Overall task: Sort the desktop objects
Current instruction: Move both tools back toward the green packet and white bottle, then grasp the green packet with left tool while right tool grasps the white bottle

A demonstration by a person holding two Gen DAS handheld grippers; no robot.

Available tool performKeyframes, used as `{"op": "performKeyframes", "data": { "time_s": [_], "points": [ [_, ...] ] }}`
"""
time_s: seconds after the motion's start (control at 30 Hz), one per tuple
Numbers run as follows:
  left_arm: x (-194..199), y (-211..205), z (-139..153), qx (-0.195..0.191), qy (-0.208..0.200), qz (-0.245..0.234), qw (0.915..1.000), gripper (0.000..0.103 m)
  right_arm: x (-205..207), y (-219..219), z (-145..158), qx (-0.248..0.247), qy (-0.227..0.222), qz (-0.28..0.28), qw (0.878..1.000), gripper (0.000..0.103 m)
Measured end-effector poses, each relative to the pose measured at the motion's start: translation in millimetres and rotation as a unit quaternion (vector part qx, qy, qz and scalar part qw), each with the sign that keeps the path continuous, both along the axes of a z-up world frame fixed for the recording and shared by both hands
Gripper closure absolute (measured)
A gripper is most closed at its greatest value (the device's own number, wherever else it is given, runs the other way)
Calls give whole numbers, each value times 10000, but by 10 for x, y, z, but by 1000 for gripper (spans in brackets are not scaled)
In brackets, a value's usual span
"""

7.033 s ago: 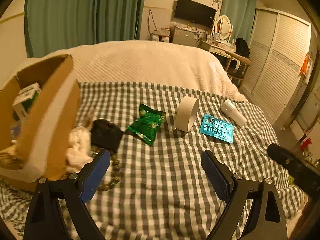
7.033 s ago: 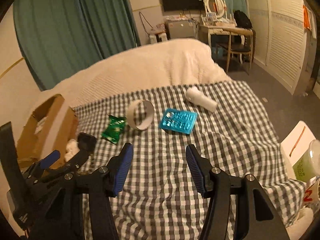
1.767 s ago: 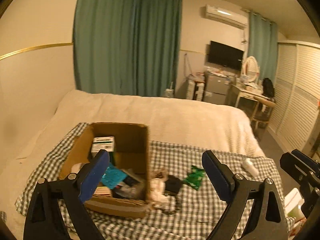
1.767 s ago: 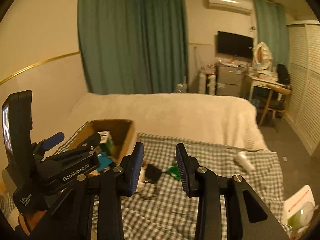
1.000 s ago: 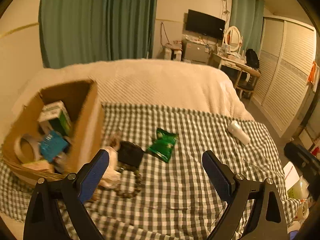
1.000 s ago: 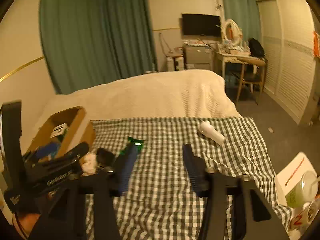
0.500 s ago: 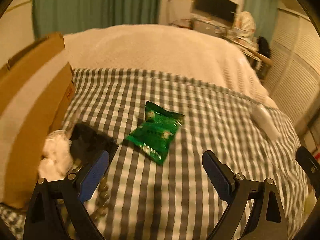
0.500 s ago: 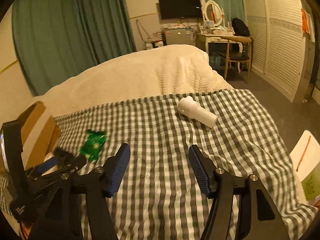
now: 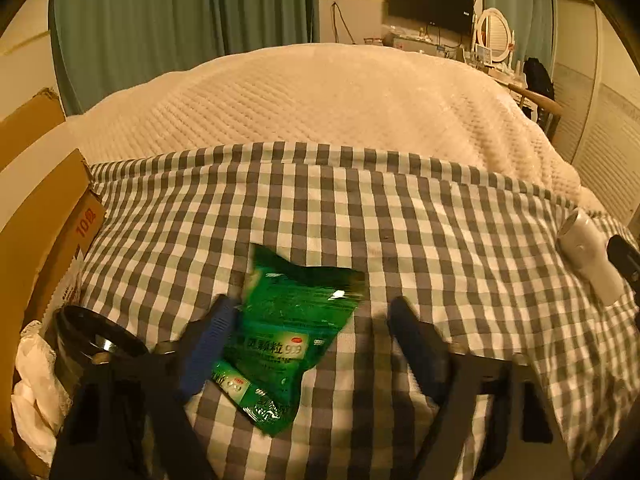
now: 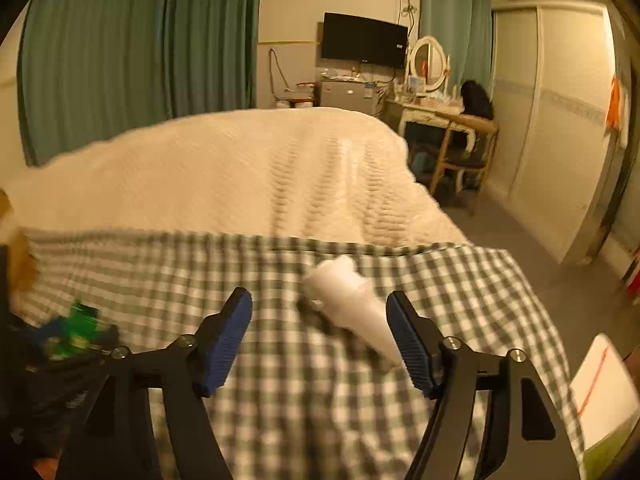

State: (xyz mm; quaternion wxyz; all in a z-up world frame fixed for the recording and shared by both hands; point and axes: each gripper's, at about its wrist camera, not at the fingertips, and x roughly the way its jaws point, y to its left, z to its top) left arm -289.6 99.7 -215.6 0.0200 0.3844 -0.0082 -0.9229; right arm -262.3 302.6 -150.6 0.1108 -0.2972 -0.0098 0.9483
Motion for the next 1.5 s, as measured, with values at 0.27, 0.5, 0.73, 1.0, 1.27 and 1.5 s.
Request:
{"op": "performKeyframes", "data": {
  "time_s": [0.27,0.5,0.73,1.0,1.27,1.5],
  "points": [
    [142,140,47,106,141,-456,9988,67,-188,191,-342,128,-195,-341,9991,28],
    [178,219,121,386,-1,-553,9977,67,-279,226,-420,122,-477,-264,9984,71],
    [273,297,230,266,97,-644,9975,67,-184,186,-447,-161,-854,103,9962,103],
    [29,537,199,927,22,-690,9933,67,50,253,-186,338,140,-325,9988,10],
    [-76,675,155,943,-4,-775,9925,67,-160,514,-560,-404,-510,-268,9975,21],
    [-8,460,303,573,11,-610,9965,67,-89,404,-558,-701,-815,193,9940,71]
  ]
}}
